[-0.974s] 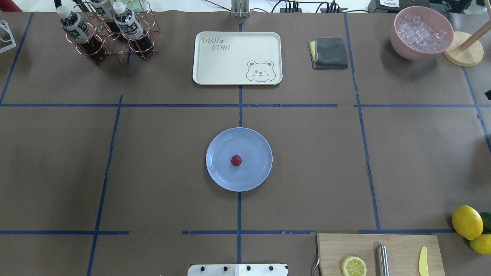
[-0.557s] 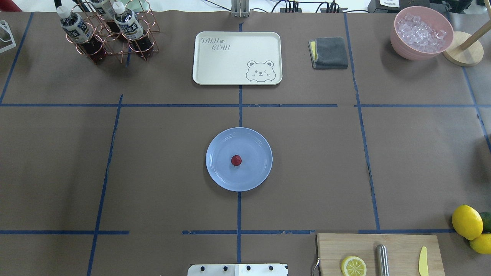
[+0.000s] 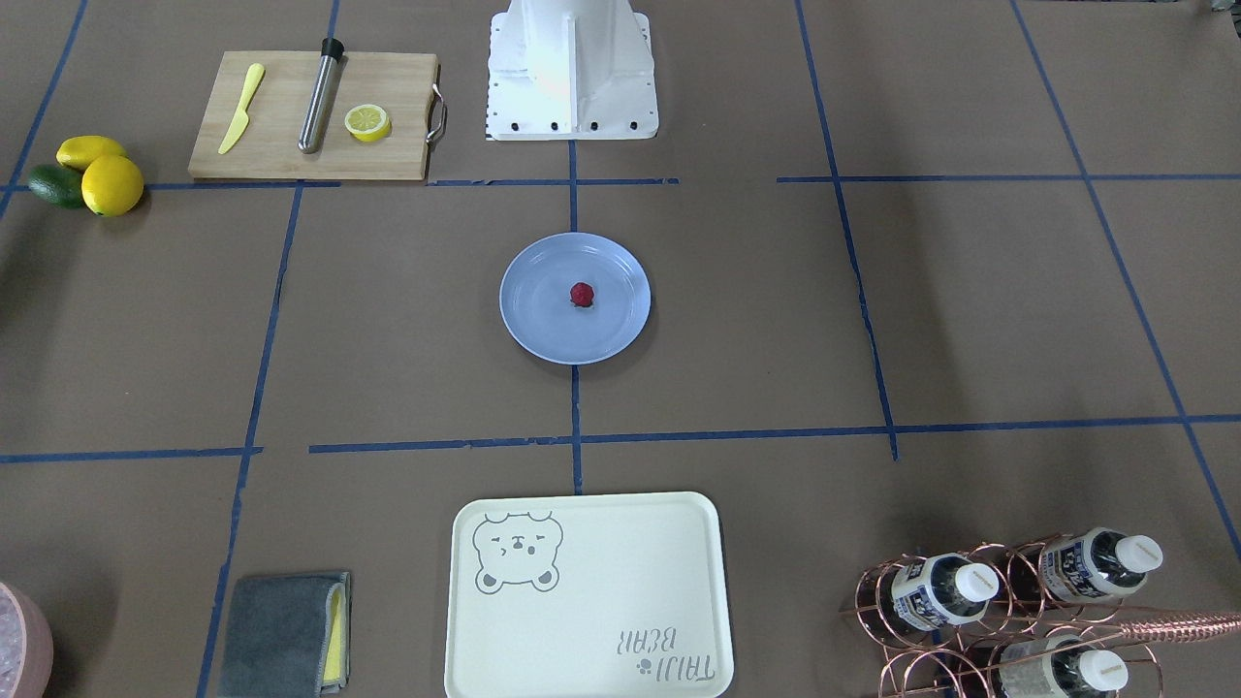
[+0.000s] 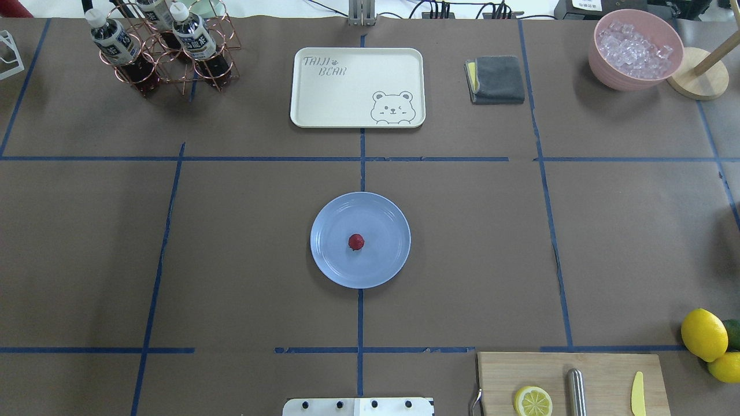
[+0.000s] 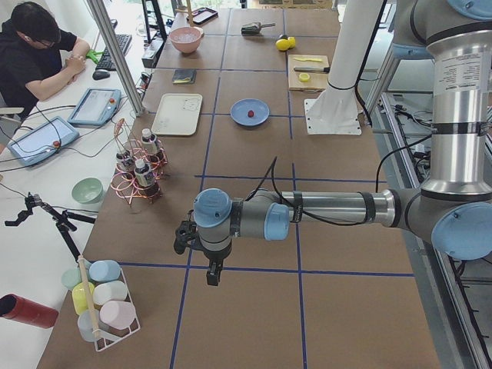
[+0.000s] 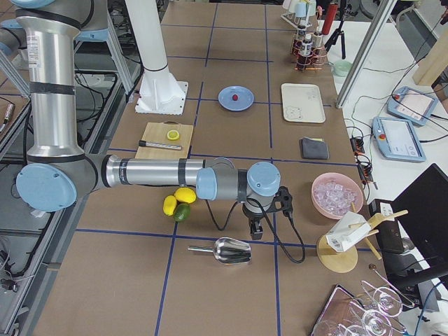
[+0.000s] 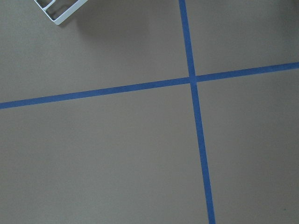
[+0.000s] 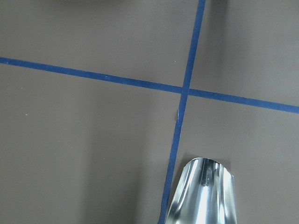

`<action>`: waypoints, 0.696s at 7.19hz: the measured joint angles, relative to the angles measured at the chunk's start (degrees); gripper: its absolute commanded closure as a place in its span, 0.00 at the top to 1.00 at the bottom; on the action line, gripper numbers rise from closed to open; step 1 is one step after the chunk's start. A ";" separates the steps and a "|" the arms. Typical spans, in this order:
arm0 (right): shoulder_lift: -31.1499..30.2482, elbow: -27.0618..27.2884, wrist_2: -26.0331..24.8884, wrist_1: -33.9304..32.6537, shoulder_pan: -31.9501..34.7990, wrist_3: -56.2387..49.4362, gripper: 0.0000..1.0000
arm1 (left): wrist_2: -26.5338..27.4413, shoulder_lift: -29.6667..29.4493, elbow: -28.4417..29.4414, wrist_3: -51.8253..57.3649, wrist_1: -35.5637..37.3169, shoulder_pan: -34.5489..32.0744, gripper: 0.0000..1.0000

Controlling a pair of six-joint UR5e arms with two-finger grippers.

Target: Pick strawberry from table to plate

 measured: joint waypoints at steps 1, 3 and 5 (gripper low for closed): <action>-0.12 -0.14 0.04 -0.05 0.00 0.23 1.00 | 0.02 -0.20 -1.82 0.11 2.99 -0.04 1.00; -0.33 -0.56 0.02 -0.14 0.20 0.32 1.00 | 0.01 -0.64 -2.51 0.25 4.66 -0.05 1.00; -0.30 -1.31 -0.01 -0.21 0.66 0.35 1.00 | -0.07 -0.69 -2.48 0.34 4.76 -0.08 1.00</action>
